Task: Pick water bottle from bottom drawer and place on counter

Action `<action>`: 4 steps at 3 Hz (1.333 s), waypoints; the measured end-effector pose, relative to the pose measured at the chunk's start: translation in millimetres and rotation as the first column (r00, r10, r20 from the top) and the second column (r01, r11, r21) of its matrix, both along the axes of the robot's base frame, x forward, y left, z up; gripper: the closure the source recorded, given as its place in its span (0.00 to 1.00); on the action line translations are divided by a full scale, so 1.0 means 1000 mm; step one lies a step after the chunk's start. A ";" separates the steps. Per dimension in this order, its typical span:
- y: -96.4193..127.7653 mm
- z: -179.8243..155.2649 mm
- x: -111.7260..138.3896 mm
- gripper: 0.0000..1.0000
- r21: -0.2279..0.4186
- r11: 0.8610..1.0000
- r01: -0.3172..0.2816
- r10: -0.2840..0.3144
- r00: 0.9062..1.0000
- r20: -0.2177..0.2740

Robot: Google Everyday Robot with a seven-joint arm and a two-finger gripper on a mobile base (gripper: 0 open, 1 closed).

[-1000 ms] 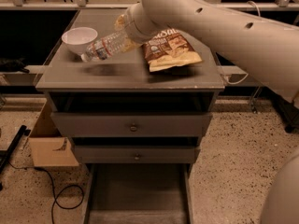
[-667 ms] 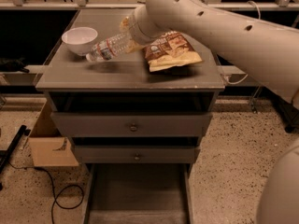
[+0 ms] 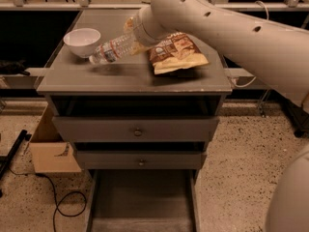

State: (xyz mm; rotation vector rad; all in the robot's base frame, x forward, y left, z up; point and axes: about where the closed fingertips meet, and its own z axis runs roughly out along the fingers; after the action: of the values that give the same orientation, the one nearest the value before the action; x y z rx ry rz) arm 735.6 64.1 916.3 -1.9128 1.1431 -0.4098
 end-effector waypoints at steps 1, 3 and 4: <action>0.000 0.000 0.000 0.62 0.000 1.000 0.000 0.000 1.000 0.000; 0.000 0.000 0.000 0.15 0.000 1.000 0.000 0.000 1.000 0.000; 0.000 0.000 0.000 0.00 0.000 1.000 0.000 0.000 1.000 0.000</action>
Offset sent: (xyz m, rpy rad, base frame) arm 0.0000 0.0000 0.0000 0.0000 0.0000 0.0000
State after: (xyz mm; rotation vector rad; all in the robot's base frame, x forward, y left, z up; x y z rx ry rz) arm 735.5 64.4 916.1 -1.9132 1.1428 -0.4095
